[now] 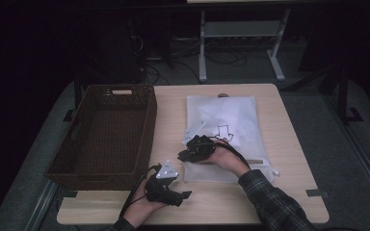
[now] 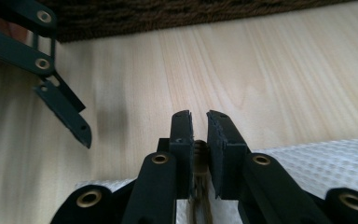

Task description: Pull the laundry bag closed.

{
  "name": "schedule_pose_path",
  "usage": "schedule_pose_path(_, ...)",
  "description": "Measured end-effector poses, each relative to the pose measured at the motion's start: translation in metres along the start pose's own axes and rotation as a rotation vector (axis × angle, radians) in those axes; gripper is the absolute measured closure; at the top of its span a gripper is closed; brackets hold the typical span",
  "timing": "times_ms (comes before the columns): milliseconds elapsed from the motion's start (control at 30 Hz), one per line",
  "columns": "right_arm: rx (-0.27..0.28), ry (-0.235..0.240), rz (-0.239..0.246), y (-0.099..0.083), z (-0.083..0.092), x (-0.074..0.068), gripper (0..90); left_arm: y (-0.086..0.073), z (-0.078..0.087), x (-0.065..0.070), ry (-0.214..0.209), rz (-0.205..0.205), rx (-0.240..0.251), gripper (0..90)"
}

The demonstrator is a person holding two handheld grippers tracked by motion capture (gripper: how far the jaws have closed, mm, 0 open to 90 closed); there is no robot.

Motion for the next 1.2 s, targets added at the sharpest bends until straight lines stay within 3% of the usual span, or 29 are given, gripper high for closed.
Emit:
schedule_pose_path(300, -0.001, -0.009, -0.022, -0.012, 0.018, -0.001, 79.0, 0.0, 0.0, 0.0, 0.001, -0.002, -0.002, 21.3)
schedule_pose_path(600, 0.024, -0.026, -0.075, -0.025, 0.047, 0.003, 62.6, 0.001, 0.001, 0.0, -0.001, -0.001, 0.003, 21.3)
schedule_pose_path(800, -0.02, -0.052, -0.089, -0.051, 0.061, 0.003, 54.6, 0.001, 0.0, 0.0, 0.0, -0.005, 0.0, 21.3)
schedule_pose_path(1000, -0.049, -0.071, -0.094, -0.065, 0.057, 0.005, 48.2, 0.001, -0.001, 0.001, -0.001, -0.011, -0.006, 21.3)
schedule_pose_path(1200, -0.091, -0.048, -0.084, -0.075, 0.042, 0.002, 45.7, 0.002, -0.001, 0.001, -0.001, -0.011, -0.004, 21.2)
Point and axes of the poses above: each handheld gripper's, and its own axes: z roughly backward along the jaws, y roughly out of its top, x roughly to its right, the point moved 10 cm from there along -z, roughly forward along the jaws, and after that the axes turned 11 degrees about z, right-handed, at the moved point
